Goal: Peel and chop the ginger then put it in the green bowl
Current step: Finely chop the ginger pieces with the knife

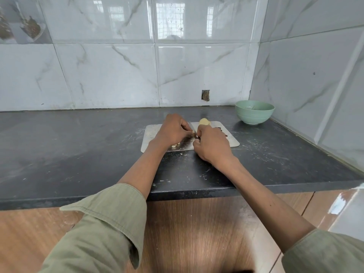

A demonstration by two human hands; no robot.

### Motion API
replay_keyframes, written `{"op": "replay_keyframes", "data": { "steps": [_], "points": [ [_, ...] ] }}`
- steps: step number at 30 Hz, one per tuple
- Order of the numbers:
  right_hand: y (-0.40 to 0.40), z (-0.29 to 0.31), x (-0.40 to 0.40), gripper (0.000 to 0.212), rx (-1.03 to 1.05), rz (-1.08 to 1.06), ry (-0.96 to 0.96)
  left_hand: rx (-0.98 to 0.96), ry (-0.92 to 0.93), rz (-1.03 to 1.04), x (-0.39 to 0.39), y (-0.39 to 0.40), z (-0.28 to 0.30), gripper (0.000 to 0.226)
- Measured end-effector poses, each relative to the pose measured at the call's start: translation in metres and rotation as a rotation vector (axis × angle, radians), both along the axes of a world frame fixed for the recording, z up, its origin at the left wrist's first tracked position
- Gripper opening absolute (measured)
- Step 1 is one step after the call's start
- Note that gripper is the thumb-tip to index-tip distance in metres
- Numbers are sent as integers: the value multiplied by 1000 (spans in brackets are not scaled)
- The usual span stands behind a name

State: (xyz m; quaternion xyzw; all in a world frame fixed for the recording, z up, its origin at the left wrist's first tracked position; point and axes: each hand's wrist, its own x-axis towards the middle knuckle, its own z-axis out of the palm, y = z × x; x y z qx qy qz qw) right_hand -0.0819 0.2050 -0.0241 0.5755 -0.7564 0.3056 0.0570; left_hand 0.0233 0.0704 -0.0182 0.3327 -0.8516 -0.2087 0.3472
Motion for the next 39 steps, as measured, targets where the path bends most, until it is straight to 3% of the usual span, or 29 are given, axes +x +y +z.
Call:
{"op": "replay_keyframes", "data": {
  "steps": [8,17,39],
  "points": [
    [5,-5,-2,17,-58,-11,-21,27,12,14,1,2,1,6],
    [6,-6,1,12,-95,16,-1,34,13,3,1,3,0,6],
    [-1,3,6,8,21,15,29,14,14,-33,4,4,1,9]
  ]
}}
